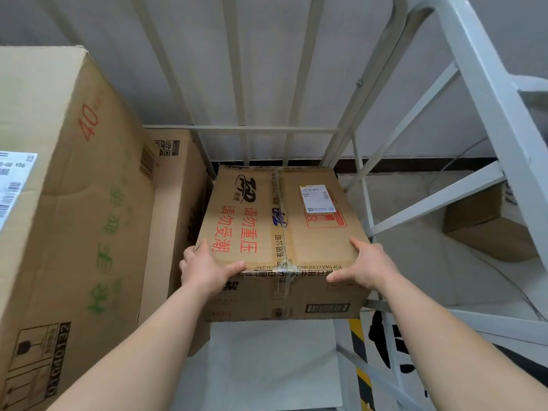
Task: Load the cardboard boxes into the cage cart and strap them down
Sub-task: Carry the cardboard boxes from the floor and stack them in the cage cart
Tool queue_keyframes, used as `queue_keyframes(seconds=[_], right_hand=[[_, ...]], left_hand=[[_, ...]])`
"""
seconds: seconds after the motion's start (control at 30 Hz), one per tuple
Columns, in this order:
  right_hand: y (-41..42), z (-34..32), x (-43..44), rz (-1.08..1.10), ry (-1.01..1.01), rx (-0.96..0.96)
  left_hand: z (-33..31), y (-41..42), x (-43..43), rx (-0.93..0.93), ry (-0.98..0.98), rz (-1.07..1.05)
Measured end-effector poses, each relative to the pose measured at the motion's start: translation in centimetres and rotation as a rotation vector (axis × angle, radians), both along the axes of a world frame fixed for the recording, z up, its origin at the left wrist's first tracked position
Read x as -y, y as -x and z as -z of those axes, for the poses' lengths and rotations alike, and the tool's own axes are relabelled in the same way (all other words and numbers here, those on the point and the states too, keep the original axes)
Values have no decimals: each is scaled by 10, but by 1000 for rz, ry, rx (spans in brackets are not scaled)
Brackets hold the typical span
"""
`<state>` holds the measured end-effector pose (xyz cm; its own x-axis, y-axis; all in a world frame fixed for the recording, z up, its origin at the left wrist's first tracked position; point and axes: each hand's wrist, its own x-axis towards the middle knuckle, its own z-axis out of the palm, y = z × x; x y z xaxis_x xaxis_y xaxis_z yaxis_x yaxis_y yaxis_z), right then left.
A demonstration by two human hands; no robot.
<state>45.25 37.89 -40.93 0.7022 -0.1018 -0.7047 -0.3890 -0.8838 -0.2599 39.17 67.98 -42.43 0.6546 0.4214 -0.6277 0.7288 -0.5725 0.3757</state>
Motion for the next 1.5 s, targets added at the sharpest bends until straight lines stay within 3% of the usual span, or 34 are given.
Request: queue_keyframes(seconds=[0.47, 0.87, 1.27, 1.5], right_hand=[[18, 94, -10, -53, 128, 46], [30, 157, -13, -18, 173, 93], [36, 157, -20, -120, 266, 126], [38, 118, -46, -152, 157, 239]], left_hand=[[78, 0, 11, -94, -71, -15], [135, 7, 11, -133, 15, -31], [143, 6, 21, -125, -84, -8], [102, 5, 23, 6, -130, 99]])
